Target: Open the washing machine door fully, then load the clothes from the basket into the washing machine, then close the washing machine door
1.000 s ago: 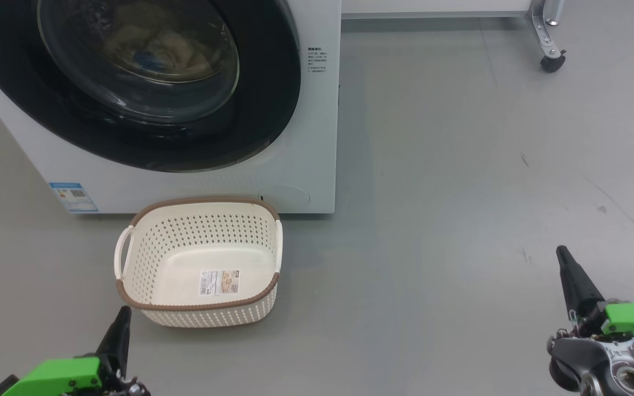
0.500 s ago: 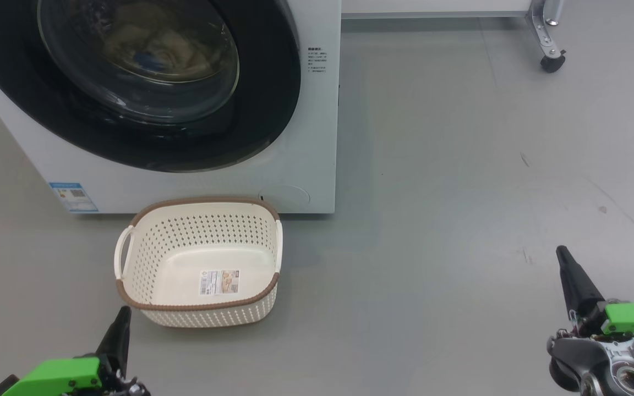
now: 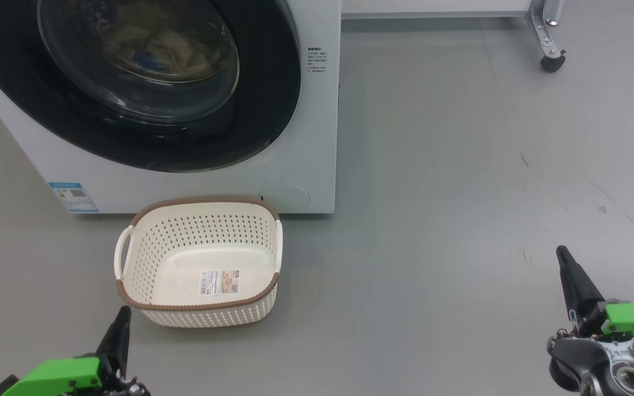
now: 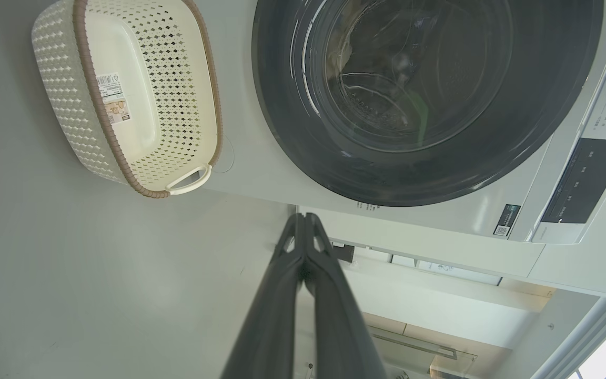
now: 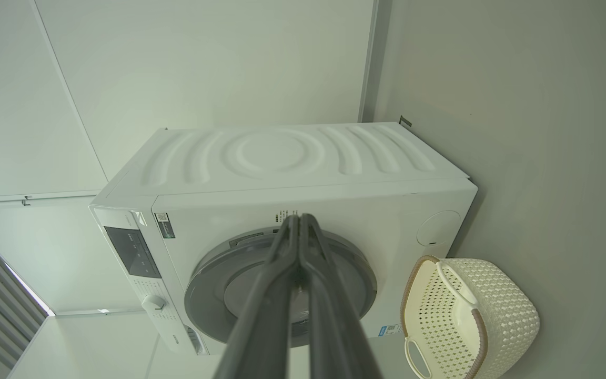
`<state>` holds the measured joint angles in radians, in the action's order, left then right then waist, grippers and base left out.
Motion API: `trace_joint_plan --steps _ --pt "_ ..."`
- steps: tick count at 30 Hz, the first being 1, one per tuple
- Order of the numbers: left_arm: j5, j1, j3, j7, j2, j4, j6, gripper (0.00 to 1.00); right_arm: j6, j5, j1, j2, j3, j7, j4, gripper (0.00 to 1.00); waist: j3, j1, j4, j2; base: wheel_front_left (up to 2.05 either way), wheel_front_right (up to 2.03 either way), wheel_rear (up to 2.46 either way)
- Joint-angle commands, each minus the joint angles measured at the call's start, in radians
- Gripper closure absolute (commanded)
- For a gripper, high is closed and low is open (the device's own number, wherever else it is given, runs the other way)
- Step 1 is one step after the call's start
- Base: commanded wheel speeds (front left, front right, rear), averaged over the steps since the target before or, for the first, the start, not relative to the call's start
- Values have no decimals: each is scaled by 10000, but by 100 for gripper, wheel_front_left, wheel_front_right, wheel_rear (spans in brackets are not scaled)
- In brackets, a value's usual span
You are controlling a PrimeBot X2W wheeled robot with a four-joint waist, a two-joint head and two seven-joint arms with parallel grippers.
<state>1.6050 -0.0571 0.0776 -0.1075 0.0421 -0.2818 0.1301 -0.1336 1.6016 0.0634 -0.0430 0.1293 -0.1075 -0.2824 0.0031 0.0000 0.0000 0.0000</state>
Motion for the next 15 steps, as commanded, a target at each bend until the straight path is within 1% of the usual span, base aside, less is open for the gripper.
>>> trace_joint_plan --steps 1,15 --pt "35 -509 363 -58 89 369 6 100 29 70 445 -72 -156 -57 376 100 0 0 0 0 0 0 0" --pt "33 -509 365 -60 87 369 6 100 29 71 445 -72 -156 -57 376 100 0 0 0 0 0 0 0"
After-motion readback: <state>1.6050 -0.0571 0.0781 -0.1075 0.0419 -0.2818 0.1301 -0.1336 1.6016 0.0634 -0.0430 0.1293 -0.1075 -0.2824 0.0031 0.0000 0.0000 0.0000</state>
